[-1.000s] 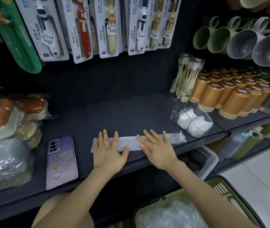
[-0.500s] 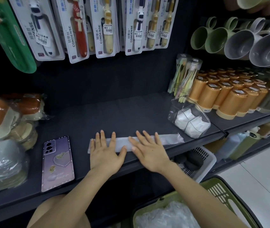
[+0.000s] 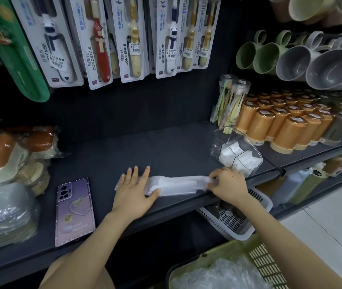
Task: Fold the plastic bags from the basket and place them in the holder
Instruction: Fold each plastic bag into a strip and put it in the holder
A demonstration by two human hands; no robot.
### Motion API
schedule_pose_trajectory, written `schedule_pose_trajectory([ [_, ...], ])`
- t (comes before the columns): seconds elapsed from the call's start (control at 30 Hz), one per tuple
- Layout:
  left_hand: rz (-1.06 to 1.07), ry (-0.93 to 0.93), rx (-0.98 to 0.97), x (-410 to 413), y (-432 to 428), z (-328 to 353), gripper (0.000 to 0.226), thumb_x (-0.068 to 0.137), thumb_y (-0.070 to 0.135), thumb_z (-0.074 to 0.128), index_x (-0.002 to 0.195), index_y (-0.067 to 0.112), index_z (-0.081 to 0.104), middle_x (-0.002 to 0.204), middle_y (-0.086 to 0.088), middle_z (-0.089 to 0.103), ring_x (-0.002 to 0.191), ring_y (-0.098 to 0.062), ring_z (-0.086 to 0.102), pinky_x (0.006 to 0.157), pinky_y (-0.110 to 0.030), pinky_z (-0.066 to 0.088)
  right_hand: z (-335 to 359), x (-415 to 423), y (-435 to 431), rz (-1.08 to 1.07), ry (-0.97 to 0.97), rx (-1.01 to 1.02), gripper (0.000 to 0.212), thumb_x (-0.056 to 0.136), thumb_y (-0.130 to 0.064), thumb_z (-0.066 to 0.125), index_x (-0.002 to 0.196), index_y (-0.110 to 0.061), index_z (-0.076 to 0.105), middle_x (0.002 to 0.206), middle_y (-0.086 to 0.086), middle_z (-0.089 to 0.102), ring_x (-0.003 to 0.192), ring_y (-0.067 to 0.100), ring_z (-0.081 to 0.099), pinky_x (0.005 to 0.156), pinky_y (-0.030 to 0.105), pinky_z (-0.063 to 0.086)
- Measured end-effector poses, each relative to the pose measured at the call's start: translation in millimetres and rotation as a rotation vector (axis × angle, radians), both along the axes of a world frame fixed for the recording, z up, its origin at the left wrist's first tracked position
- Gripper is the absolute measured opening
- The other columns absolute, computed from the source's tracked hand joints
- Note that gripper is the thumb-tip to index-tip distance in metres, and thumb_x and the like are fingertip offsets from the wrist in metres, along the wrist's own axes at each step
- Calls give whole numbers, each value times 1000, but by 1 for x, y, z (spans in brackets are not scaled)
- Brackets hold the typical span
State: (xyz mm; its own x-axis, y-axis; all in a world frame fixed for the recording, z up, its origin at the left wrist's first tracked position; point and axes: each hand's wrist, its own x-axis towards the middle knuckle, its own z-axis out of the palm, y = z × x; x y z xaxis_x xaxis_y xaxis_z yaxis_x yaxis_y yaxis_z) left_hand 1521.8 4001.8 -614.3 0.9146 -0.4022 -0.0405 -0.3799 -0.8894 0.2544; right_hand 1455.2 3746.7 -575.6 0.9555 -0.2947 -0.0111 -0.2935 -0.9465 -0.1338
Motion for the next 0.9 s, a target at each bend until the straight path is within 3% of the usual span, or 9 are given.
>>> schedule_pose_trajectory([
  [0.1,-67,-36,-52,11,5,3,86,87,72,29,154,28,-2,162,-10,4,149,-23,-4,120,-35,-8,1,-15,-1,-10,10,58,25,83,-51,63,87,-27,64,105,-2,65,109,23,54,95,33,37],
  [0.17,-85,-150,-50,15,4,6,93,76,76,22,154,25,17,159,-11,19,149,-27,10,120,-38,-6,1,-26,4,-27,-15,154,24,80,-46,67,77,-25,57,100,0,61,102,23,55,90,33,41],
  [0.23,-113,-287,-102,15,-2,10,77,77,63,38,139,19,51,144,-16,47,137,-34,38,119,-43,9,4,-38,12,-82,-76,344,22,80,-33,69,72,-20,52,84,-1,57,87,22,55,72,30,41],
  [0.3,-136,-406,-248,5,-12,12,45,78,42,53,107,14,73,116,-14,65,109,-35,61,105,-46,37,9,-52,23,-191,-144,646,26,81,-19,67,68,-16,45,66,-1,51,68,20,53,58,30,37],
  [0.37,-194,-430,-380,-17,-24,13,30,81,34,53,90,14,75,101,-4,67,94,-26,64,82,-37,52,12,-61,33,-321,-212,988,27,82,-5,64,69,-11,41,59,4,49,57,21,50,53,30,38],
  [0.4,-242,-387,-418,-31,-29,13,33,82,36,51,92,14,74,102,-1,67,95,-23,64,80,-32,52,13,-65,37,-366,-224,1108,27,83,0,62,70,-10,40,57,5,49,53,20,49,49,29,38],
  [0.57,-407,-366,-274,-63,-42,-8,59,81,53,49,123,14,64,124,-2,64,119,-22,58,105,-34,38,19,-73,50,-459,-191,1404,20,88,2,58,80,-9,44,57,7,55,43,16,50,39,24,40],
  [0.77,-374,-402,-272,-63,-54,-7,49,82,42,46,115,13,69,112,-2,71,102,-20,68,87,-32,54,36,-78,52,-432,-58,1482,9,92,-7,59,95,-2,51,60,10,60,43,15,54,37,22,41],
  [0.9,-249,-291,-487,-64,-56,-2,38,94,32,41,112,17,71,97,4,74,85,-16,70,70,-27,56,51,-77,45,-318,-72,1480,32,90,-24,66,107,0,55,68,10,61,49,15,56,40,23,45],
])
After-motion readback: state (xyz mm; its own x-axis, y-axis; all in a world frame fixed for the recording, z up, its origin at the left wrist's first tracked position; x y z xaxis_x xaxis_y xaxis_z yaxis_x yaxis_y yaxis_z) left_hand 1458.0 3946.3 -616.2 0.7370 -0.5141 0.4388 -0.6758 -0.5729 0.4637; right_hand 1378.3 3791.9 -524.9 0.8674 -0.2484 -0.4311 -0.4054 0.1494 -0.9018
